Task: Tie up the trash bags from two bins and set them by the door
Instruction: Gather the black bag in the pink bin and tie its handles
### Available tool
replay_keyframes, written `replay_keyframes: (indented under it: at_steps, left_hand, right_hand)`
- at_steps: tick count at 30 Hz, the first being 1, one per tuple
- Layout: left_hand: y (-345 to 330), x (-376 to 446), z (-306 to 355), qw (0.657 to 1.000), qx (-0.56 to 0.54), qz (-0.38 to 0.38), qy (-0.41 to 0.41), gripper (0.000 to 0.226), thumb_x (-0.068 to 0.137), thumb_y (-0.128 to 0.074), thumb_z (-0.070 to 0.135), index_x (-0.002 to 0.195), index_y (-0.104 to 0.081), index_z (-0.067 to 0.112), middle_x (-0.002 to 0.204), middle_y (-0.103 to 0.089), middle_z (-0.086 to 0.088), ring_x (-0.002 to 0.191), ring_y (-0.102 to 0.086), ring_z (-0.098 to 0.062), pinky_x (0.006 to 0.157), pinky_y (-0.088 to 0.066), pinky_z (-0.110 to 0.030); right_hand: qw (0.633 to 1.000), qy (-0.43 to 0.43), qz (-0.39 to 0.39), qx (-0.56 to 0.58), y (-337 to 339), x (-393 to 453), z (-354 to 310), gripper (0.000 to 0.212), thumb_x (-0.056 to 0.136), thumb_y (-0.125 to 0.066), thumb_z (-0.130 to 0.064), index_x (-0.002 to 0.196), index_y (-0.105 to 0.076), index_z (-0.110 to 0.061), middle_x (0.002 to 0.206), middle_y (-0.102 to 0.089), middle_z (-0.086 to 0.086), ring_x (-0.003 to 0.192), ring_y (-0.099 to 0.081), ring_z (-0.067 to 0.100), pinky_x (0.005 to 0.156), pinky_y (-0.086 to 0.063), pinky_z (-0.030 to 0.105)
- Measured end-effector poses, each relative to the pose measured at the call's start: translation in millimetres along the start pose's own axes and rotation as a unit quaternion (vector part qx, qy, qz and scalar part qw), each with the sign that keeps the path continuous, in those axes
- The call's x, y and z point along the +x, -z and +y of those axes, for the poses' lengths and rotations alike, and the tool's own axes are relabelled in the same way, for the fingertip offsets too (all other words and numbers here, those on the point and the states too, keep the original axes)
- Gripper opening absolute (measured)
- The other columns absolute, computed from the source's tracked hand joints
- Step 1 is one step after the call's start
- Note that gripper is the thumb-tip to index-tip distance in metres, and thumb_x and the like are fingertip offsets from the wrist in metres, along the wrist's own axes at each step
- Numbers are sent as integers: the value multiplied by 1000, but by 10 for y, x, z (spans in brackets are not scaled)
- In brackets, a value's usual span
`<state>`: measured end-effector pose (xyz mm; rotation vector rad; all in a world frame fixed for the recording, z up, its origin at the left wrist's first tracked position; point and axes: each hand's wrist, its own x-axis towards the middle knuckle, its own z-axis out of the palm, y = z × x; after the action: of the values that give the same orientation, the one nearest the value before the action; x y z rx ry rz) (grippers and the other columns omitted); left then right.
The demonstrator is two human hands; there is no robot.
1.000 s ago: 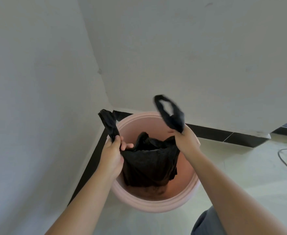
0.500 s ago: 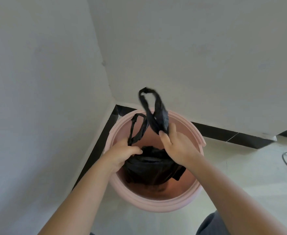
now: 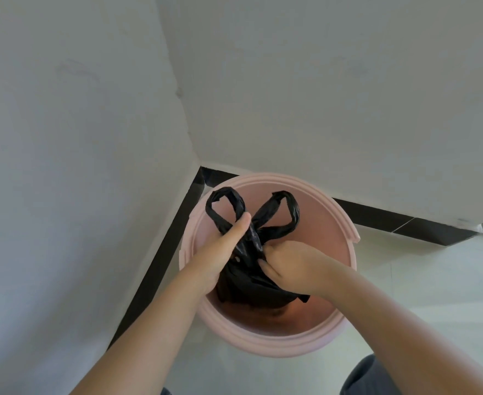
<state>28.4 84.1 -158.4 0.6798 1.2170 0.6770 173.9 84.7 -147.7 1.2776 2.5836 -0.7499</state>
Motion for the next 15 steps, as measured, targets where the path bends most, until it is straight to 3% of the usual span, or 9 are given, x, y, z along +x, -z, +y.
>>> replay_keyframes:
  at_steps: [2, 4, 5, 7, 9, 11, 12, 14, 15]
  left_hand:
    - [-7, 51, -20, 998, -15, 55, -5, 62, 74, -58, 54, 123, -55, 15, 116, -63, -4, 114, -55, -24, 104, -39, -38]
    - [-11, 83, -10, 994, -50, 90, -23, 31, 90, -46, 31, 107, -63, 11, 94, -67, -3, 96, -61, -22, 88, -46, -33]
    - [-23, 60, 28, 992, -91, 82, -30, 26, 92, -43, 25, 96, -65, 11, 86, -68, -3, 87, -63, -19, 81, -48, -31]
    - [4, 64, 50, 986, -157, 40, -35, 33, 94, -37, 21, 79, -65, 12, 73, -71, -5, 72, -65, -16, 71, -48, -28]
    - [55, 35, 68, 986, -158, -9, -46, 48, 95, -32, 18, 65, -69, 10, 59, -71, -3, 57, -67, -12, 62, -52, -26]
    - [79, 5, 58, 990, -103, -74, -69, 56, 95, -34, 31, 61, -68, 1, 47, -65, 7, 44, -60, -2, 49, -48, -14]
    - [107, -1, 29, 990, -45, -101, -82, 60, 88, -41, 50, 66, -63, 0, 47, -61, 12, 45, -56, 2, 49, -45, -10]
    - [116, -2, -33, 979, 99, -142, -106, 58, 62, -53, 76, 68, -57, 18, 56, -56, 18, 54, -51, 6, 58, -40, -9]
    - [116, 8, -58, 973, 135, -142, -118, 46, 62, -61, 68, 67, -52, 23, 56, -56, 18, 57, -50, 7, 60, -39, -8]
  right_hand:
    - [1000, 1, -13, 4, -39, 15, -6, 31, 97, -29, -23, 98, -52, -2, 94, -61, 21, 85, -57, 34, 78, -43, 38]
    - [998, -6, -36, 56, -20, 18, 5, 34, 97, -30, -25, 101, -52, 0, 98, -61, 20, 90, -55, 32, 82, -42, 36]
    - [994, -7, -50, 98, 3, 14, 32, 34, 97, -31, -28, 102, -52, -1, 101, -61, 19, 92, -55, 31, 84, -41, 35]
    - [983, -7, -69, 171, 61, -7, 114, 30, 95, -37, -32, 100, -54, -7, 100, -62, 12, 93, -56, 25, 83, -42, 31]
    - [976, -23, -78, 202, 110, -43, 215, 20, 95, -40, -29, 85, -53, -18, 87, -58, 5, 84, -53, 20, 71, -39, 24]
    - [966, -59, -86, 235, 122, -78, 294, 24, 95, -39, -26, 75, -52, -25, 79, -54, 3, 79, -50, 17, 68, -35, 23]
    - [958, -80, -84, 261, 125, -91, 312, 27, 96, -39, -25, 73, -54, -26, 79, -54, 4, 78, -49, 17, 69, -36, 24]
    - [946, -113, -59, 298, 124, -93, 334, 32, 96, -39, -22, 69, -55, -26, 82, -56, 6, 80, -50, 18, 75, -38, 29]
    - [941, -126, -39, 311, 119, -80, 338, 33, 96, -39, -21, 67, -55, -26, 84, -57, 7, 82, -51, 19, 78, -40, 32]
